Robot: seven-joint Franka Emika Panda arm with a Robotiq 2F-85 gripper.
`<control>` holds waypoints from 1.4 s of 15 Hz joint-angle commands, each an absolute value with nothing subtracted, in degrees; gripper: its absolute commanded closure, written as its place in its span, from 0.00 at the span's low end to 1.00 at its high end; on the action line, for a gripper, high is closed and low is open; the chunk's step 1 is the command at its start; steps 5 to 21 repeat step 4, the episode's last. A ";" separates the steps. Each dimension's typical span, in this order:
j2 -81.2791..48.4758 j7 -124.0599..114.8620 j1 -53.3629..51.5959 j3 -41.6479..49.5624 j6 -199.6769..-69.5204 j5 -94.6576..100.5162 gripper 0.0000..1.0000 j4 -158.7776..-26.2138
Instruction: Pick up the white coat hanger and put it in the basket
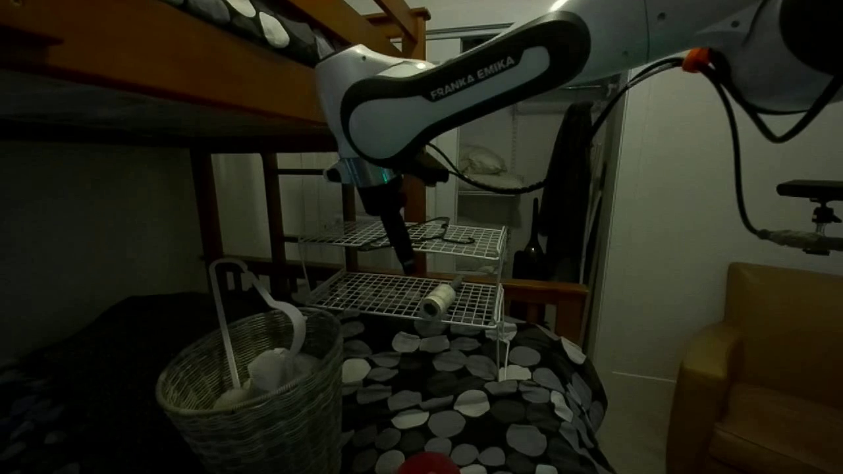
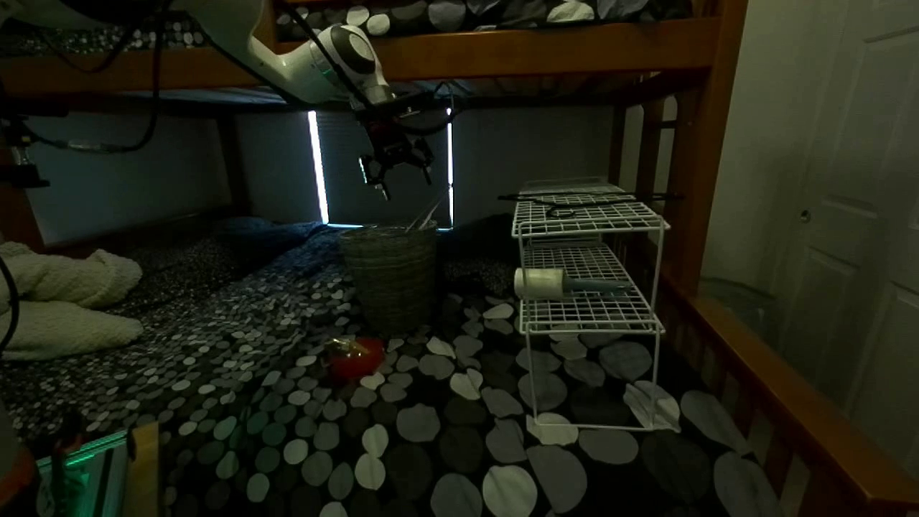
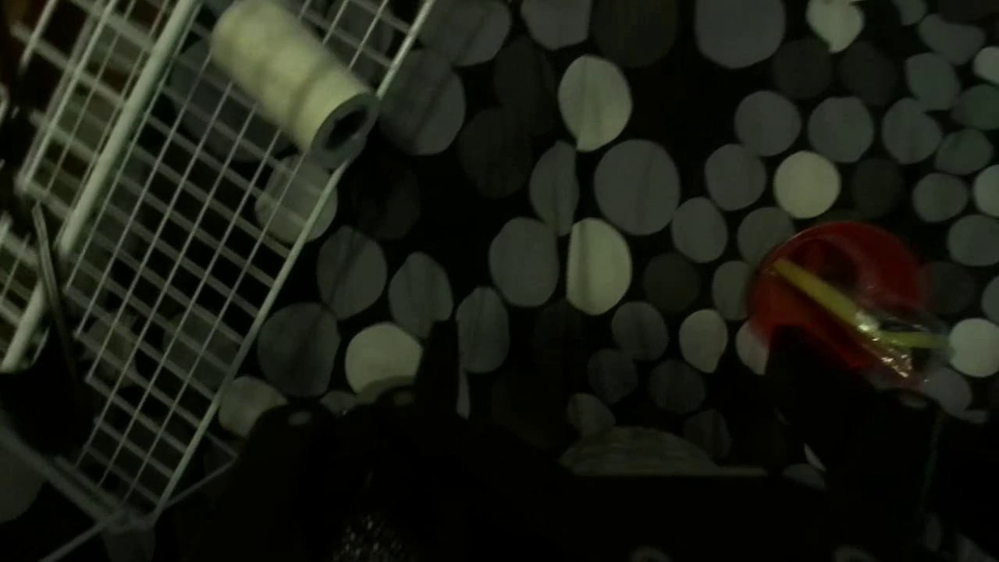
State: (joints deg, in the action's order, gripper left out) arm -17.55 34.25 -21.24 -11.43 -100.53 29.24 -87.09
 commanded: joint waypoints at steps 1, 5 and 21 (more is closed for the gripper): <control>-7.13 24.70 -19.12 -12.53 -96.60 25.36 0.00 -100.63; -9.34 23.66 -18.60 -13.21 -95.00 25.96 0.00 -97.50; -9.34 23.66 -18.60 -13.21 -95.00 25.96 0.00 -97.50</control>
